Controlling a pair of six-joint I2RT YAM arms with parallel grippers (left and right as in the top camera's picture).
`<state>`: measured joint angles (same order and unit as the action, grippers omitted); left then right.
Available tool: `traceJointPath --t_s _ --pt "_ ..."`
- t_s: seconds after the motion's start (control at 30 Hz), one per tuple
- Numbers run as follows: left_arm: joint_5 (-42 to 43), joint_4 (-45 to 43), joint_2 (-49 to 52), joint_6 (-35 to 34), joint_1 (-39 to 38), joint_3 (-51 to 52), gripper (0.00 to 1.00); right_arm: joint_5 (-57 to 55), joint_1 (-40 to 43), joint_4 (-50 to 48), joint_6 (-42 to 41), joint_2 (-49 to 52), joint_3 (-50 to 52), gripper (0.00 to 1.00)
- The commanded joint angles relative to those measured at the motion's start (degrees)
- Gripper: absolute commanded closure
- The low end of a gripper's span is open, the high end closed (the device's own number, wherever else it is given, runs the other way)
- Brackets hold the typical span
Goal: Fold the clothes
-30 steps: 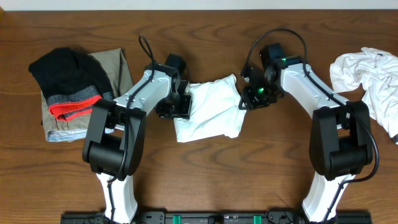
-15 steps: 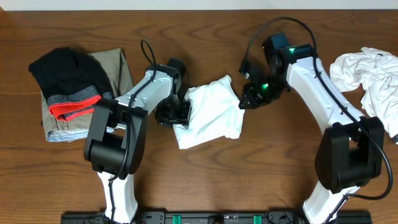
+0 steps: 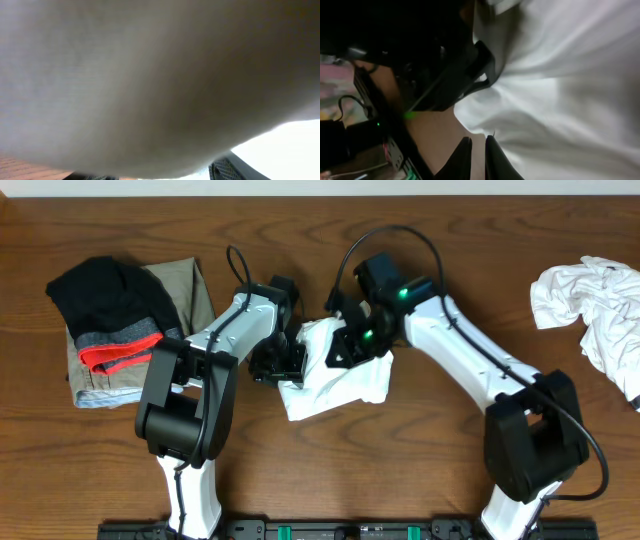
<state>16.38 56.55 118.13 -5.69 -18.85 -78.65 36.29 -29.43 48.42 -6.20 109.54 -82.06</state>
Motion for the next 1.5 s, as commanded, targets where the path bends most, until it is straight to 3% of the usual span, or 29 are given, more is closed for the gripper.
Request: traceJointPath --t_s 0.0,0.13,0.5,0.93,1.13,1.47 --pt "-0.4 0.0 2.5 1.0 -0.1 1.6 0.45 1.0 -1.6 -2.8 -6.6 0.3 4.4 0.91" --pt "-0.4 0.0 2.5 1.0 -0.1 1.6 0.45 -0.6 -2.0 -7.0 -7.1 0.3 10.0 0.91" --pt "-0.4 0.0 2.5 1.0 -0.1 1.6 0.45 -12.2 -0.3 -7.3 -7.5 0.3 18.6 0.9" --pt "-0.5 0.2 2.5 1.0 -0.1 1.6 0.45 -12.3 8.0 -4.6 -5.3 0.3 18.9 0.9" --pt "-0.5 0.2 2.5 1.0 -0.1 1.6 0.45 -12.1 14.2 -0.7 0.4 0.3 18.9 0.89" --pt "-0.5 1.4 1.9 1.7 -0.1 0.3 0.45 -5.2 17.3 4.4 7.5 -0.7 14.0 0.89"
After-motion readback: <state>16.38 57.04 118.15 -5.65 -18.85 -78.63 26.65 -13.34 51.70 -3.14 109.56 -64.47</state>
